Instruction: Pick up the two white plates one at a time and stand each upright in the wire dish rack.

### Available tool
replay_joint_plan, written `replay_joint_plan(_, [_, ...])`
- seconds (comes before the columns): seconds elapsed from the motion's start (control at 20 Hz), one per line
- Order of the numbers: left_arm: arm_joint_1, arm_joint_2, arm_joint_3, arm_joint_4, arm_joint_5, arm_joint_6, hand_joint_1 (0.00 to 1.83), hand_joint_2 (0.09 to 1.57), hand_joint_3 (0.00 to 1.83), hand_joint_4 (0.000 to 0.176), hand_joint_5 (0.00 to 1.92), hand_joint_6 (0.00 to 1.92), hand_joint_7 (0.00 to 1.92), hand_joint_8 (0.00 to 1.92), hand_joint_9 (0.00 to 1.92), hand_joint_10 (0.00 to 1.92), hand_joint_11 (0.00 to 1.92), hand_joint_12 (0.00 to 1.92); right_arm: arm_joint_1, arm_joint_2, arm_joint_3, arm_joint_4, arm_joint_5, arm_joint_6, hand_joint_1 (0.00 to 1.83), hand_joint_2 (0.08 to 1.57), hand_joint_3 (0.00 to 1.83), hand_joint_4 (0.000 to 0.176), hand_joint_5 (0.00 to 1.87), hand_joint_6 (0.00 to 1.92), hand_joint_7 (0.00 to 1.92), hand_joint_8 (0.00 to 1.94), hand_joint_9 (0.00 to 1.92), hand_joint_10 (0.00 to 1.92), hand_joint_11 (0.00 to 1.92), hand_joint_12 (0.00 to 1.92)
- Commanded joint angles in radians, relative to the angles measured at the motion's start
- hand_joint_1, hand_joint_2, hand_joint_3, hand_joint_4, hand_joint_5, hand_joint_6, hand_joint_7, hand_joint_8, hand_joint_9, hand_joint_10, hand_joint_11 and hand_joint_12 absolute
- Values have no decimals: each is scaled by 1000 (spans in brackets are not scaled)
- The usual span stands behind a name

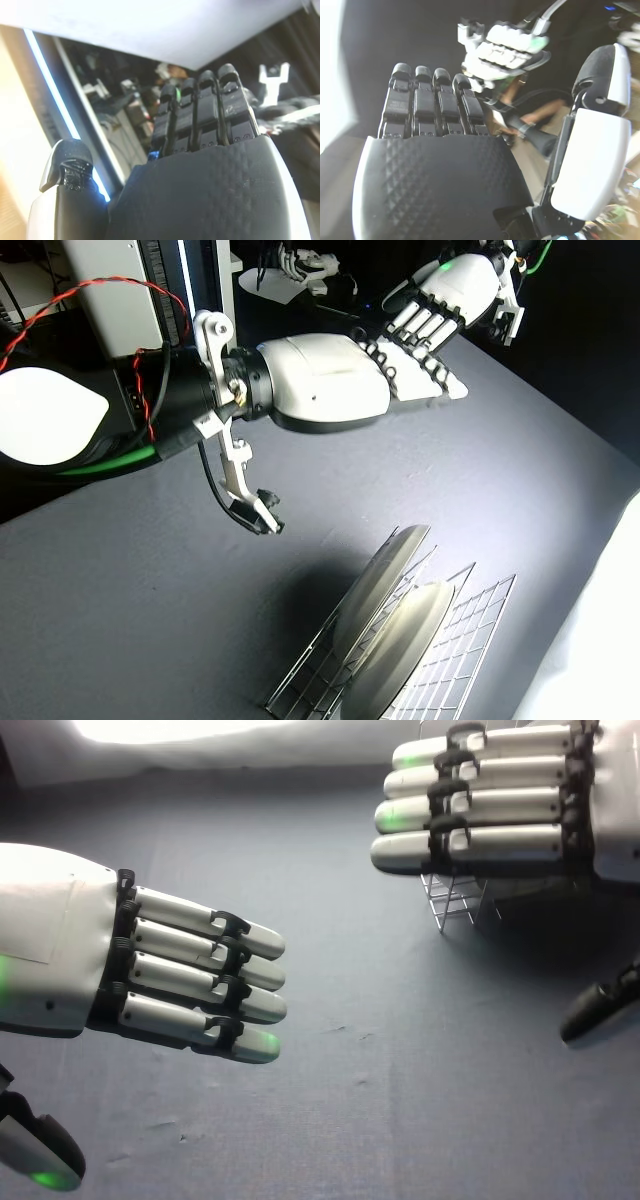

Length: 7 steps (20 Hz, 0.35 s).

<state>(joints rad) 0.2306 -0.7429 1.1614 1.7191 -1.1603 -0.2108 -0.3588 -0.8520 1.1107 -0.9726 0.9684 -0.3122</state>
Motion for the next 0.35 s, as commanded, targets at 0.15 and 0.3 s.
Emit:
replay_joint_plan(0.15, [-9, 9, 14, -84, -28, -9, 0, 1144, 5, 0, 137, 14, 92, 8, 50, 7, 34, 40, 15, 8, 12, 33, 124, -15, 692, 725, 0, 0, 0, 0, 0, 0, 0, 0, 0, 0])
replay_joint_plan(0.3, [-9, 9, 15, -84, -29, -17, 0, 1141, 2, 0, 126, 5, 102, 8, 44, 4, 0, 30, 16, 9, 20, 19, 158, -39, 722, 698, 0, 0, 0, 0, 0, 0, 0, 0, 52, 25])
